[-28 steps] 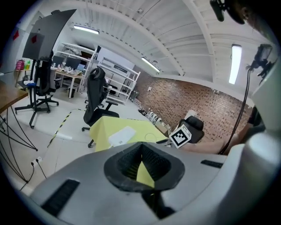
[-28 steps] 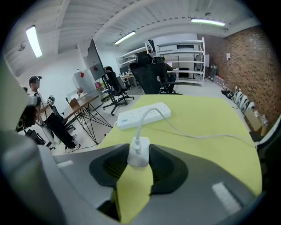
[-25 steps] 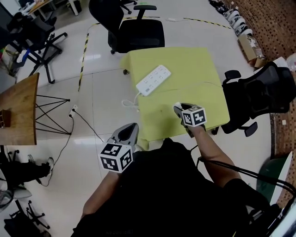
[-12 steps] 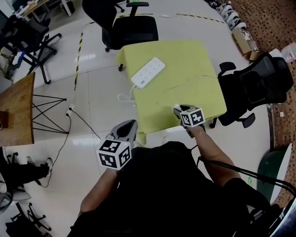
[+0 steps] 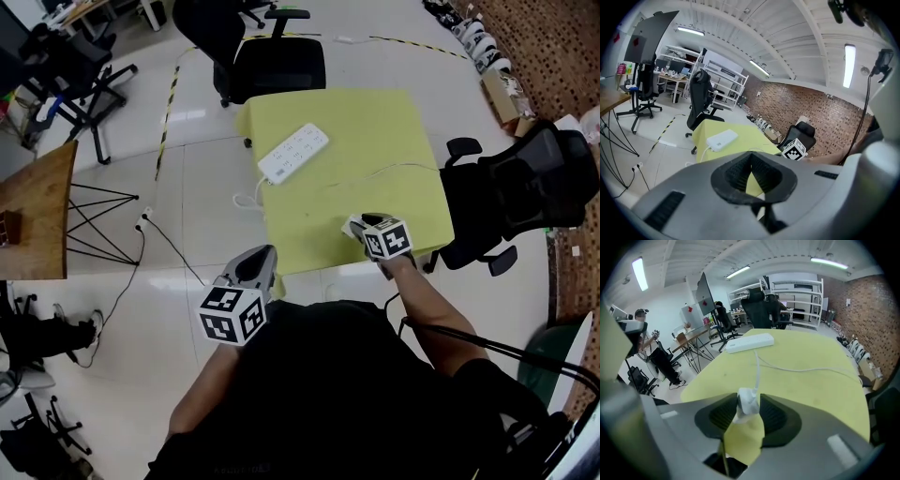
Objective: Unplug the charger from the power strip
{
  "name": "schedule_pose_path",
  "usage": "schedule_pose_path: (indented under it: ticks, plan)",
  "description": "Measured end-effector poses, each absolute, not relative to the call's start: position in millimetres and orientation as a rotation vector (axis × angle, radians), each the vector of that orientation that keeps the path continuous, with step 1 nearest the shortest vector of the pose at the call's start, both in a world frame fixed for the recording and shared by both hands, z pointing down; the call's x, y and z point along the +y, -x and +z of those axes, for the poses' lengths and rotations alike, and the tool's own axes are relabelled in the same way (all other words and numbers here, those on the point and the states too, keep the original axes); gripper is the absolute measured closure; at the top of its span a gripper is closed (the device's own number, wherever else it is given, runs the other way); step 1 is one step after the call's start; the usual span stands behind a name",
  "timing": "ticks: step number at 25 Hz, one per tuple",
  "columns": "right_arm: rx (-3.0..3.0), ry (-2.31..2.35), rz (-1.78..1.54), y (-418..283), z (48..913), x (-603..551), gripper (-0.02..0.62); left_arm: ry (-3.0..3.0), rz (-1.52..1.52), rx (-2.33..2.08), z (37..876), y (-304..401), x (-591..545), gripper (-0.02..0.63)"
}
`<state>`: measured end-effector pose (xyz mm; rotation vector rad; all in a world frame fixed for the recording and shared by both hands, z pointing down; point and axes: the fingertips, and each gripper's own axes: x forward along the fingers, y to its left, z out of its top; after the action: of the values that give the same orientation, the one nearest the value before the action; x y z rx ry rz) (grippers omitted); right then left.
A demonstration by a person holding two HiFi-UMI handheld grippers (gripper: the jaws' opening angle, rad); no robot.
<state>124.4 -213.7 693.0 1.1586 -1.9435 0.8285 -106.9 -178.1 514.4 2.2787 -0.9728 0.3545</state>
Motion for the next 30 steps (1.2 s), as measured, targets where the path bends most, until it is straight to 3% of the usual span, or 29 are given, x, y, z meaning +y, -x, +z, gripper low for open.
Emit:
schedule_pose_path:
  ticks: [14, 17, 21, 30]
  plan:
    - [-2.081, -1.161, 0.815, -151, 669, -233, 0.468, -2.270, 0.365, -1.122, 496, 79, -171, 0.601]
    - [-2.168, -1.190, 0.798, -151, 643, -228, 0.497, -2.272, 0.378, -1.130, 494, 63, -166, 0.601]
    - [-2.300, -1.208, 0.777, -153, 604, -207, 0.594, -2.260, 0.393, -1.129, 496, 38, -155, 0.601]
    - [-2.518, -1.047, 0.798, -163, 557, -144, 0.594, -2.237, 0.388, -1.147, 503, -18, -116, 0.601]
